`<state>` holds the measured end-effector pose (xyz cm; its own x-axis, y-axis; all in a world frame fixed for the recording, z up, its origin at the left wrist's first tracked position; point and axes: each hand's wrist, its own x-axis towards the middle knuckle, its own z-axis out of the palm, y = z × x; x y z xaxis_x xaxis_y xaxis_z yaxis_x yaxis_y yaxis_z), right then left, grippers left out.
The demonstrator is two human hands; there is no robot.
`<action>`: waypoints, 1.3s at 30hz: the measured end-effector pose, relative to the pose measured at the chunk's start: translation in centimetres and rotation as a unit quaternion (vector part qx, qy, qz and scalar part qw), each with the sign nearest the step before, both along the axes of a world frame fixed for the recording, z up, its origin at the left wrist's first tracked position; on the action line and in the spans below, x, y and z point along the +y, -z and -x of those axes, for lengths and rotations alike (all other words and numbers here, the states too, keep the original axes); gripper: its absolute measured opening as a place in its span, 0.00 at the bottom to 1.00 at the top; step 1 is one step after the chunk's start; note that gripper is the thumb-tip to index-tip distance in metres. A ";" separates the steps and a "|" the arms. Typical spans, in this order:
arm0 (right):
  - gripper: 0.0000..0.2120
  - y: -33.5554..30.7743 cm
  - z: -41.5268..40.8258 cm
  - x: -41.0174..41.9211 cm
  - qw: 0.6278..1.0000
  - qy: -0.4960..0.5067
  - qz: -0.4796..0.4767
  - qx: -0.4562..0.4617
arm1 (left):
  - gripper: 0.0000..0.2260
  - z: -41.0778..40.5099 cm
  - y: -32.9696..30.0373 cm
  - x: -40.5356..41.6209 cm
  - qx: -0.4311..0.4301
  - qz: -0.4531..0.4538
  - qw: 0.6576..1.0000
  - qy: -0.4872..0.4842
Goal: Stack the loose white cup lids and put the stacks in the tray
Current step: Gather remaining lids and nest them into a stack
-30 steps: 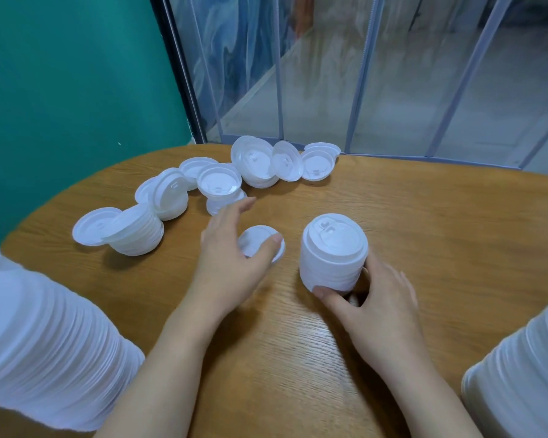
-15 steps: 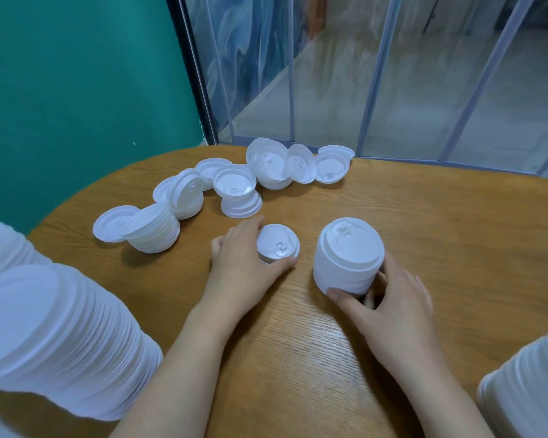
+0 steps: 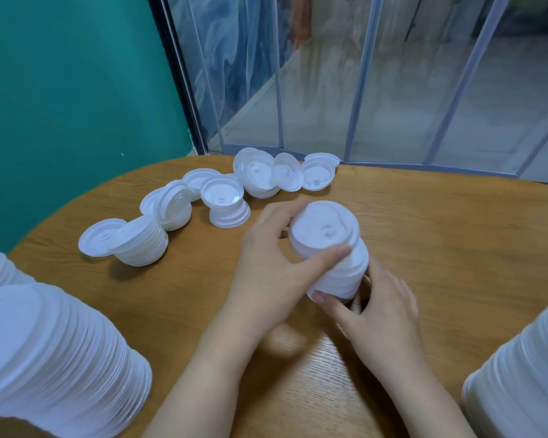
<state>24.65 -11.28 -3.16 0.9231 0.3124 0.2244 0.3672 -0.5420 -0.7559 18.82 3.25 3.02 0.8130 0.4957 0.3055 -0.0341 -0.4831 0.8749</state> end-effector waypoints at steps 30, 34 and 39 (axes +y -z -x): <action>0.29 0.0 -0.1 0.0 1.000 -0.004 0.030 0.008 | 0.29 -1.7 2.8 -1.3 0.060 -0.072 0.995 0.027; 0.27 0.2 -0.3 -0.1 1.000 -0.007 0.028 0.010 | 0.29 -1.8 2.9 -1.2 0.065 -0.061 0.996 0.028; 0.23 0.2 -0.1 -0.2 1.000 -0.001 0.022 0.005 | 0.33 -1.4 2.6 0.2 0.065 0.007 0.997 0.042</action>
